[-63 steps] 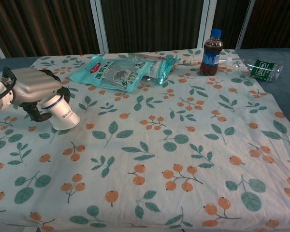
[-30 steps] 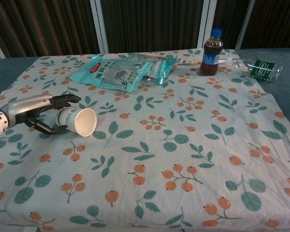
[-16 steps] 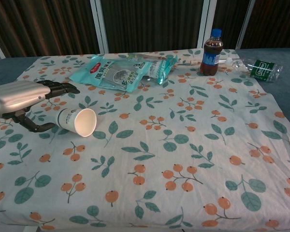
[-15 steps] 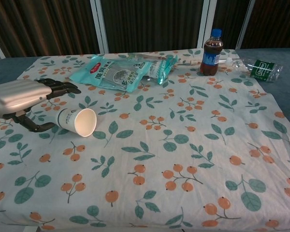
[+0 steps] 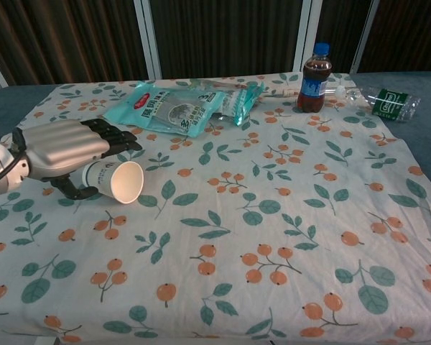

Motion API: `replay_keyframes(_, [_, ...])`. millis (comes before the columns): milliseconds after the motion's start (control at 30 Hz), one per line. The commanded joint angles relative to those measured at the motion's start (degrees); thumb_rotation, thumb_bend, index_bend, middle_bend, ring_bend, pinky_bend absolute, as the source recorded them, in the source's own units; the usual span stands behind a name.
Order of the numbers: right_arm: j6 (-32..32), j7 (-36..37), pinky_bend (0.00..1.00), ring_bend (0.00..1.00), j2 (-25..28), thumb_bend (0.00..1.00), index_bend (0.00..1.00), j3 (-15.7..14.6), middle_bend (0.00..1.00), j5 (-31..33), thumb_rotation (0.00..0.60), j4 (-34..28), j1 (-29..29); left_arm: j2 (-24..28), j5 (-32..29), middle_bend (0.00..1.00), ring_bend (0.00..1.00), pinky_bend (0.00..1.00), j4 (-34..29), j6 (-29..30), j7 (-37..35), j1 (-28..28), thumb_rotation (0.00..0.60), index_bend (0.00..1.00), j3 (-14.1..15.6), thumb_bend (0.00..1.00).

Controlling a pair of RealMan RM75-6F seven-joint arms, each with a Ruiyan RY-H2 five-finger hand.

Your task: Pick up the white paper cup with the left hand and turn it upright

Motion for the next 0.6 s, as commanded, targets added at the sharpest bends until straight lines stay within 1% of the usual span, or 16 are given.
replay_keyframes(33, [-0.1,-0.1,0.00,0.00,-0.1,0.00,0.00,0.0,0.00,0.1,0.470,0.2,0.1,-0.7,-2.2,0.00,0.00,0.00,0.5,-1.4,2.2,-1.1,0.600,0.00,0.0,0.36])
replay_keyframes(233, [-0.1,0.0,0.00,0.00,-0.1,0.00,0.00,0.2,0.00,0.2,0.471,0.1,0.1,-0.9,-4.9,0.00,0.00,0.00,0.6,-2.5,4.7,-2.4,0.600,0.00,0.6,0.36])
replay_keyframes(400, [-0.3,0.1,0.00,0.00,0.0,0.00,0.00,0.2,0.00,0.4,0.470,0.1,0.1,-1.6,-4.2,0.00,0.00,0.00,0.7,-1.4,3.9,-2.7,0.600,0.01,0.9,0.36])
replay_keyframes(467, [-0.4,0.2,0.00,0.00,-0.1,0.00,0.00,0.2,0.00,0.5,0.470,0.2,0.2,-2.0,-3.2,0.02,0.00,0.00,1.3,-0.9,2.7,-2.7,0.600,0.09,1.2,0.36])
replay_keyframes(500, [-0.5,0.2,0.00,0.00,0.0,0.00,0.00,0.2,0.00,0.6,0.470,0.2,0.2,-2.3,-2.6,0.03,0.00,0.01,1.8,-0.6,2.0,-2.7,0.600,0.16,1.3,0.36])
replay_keyframes(533, [-0.5,0.3,0.00,0.00,0.0,0.00,0.00,0.2,0.00,0.6,0.471,0.2,0.2,-2.5,-2.2,0.04,0.00,0.01,2.3,-0.4,1.4,-2.7,0.600,0.20,1.5,0.37])
replay_keyframes(600, [-0.5,0.4,0.00,0.00,0.0,0.00,0.00,0.2,0.00,0.7,0.471,0.2,0.2,-3.0,-1.3,0.05,0.00,0.02,3.3,0.1,0.3,-2.6,0.600,0.26,1.7,0.37])
